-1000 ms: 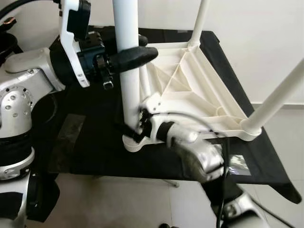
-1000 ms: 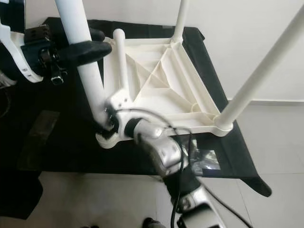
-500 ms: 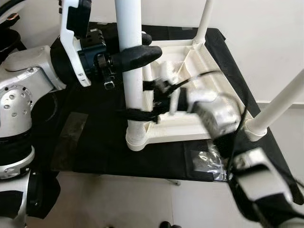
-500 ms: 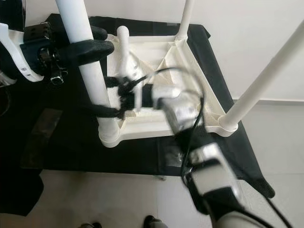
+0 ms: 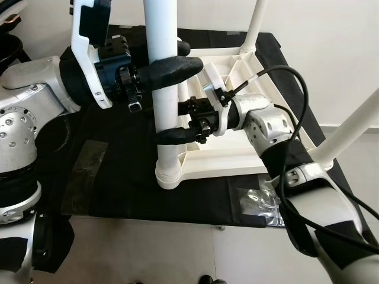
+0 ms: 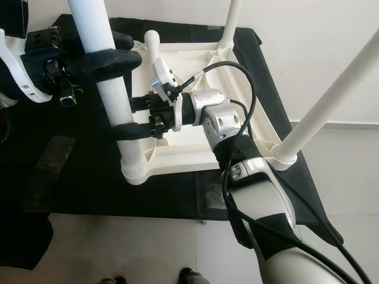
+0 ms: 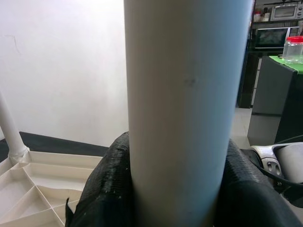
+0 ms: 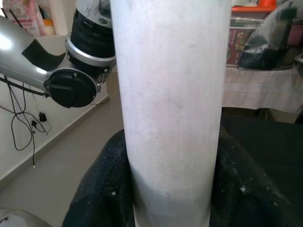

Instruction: Building children table

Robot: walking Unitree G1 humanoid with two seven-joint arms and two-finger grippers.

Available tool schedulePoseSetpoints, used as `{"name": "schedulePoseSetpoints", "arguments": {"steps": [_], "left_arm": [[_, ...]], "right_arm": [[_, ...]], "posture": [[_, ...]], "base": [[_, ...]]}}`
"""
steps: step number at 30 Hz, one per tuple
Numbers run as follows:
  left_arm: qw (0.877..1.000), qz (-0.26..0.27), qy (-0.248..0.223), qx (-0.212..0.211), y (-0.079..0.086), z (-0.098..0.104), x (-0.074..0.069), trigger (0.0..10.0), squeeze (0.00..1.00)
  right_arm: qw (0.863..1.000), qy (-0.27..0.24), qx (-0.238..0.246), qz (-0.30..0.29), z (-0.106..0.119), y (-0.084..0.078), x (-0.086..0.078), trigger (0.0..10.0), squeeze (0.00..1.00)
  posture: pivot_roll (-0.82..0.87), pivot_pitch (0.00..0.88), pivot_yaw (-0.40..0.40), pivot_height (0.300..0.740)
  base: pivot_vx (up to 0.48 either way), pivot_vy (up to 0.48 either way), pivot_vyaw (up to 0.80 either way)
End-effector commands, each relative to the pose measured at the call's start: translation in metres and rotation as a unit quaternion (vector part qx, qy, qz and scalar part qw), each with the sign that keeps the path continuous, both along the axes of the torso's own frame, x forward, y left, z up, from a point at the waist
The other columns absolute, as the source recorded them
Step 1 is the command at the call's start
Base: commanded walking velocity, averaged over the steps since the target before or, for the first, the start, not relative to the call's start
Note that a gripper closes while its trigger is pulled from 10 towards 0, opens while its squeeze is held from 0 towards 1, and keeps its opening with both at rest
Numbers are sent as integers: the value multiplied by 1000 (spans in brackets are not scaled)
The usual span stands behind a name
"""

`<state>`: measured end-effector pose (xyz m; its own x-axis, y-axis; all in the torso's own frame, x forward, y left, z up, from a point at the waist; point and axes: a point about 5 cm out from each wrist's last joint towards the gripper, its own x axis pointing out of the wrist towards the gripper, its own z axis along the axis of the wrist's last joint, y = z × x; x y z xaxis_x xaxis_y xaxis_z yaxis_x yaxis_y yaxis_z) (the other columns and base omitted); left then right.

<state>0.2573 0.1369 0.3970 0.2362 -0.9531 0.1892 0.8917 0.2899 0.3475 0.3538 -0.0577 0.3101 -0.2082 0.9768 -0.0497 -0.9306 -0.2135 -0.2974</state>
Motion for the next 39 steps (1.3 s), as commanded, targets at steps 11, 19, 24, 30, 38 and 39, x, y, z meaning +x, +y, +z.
{"name": "schedulePoseSetpoints", "arguments": {"steps": [11,19,24,30,38,39], "left_arm": [[999,-10,29,25,-14,-13,0,10000,1000],[1000,15,23,15,-11,-11,5,10000,0],[999,20,30,7,-7,-9,8,10000,0],[999,25,32,9,-7,-11,11,10000,0],[999,17,35,10,-9,-9,11,0,0],[999,12,37,11,-10,-9,10,0,0]], "right_arm": [[990,6,6,-138,-14,2,14,0,0],[955,13,-20,-295,-44,2,10,0,0],[867,67,27,-493,-93,24,-35,0,0],[862,69,53,-500,-95,44,-39,0,0],[846,71,60,-524,-87,42,-39,0,0],[843,70,61,-530,-85,40,-39,0,0]], "posture": [[63,260,-54,740],[33,270,-74,740],[36,275,-61,740],[43,259,-47,740],[47,257,-44,740],[47,257,-44,740]], "base": [[0,0,0],[0,0,0],[0,0,0],[0,0,0],[0,0,0],[0,0,0]]}}
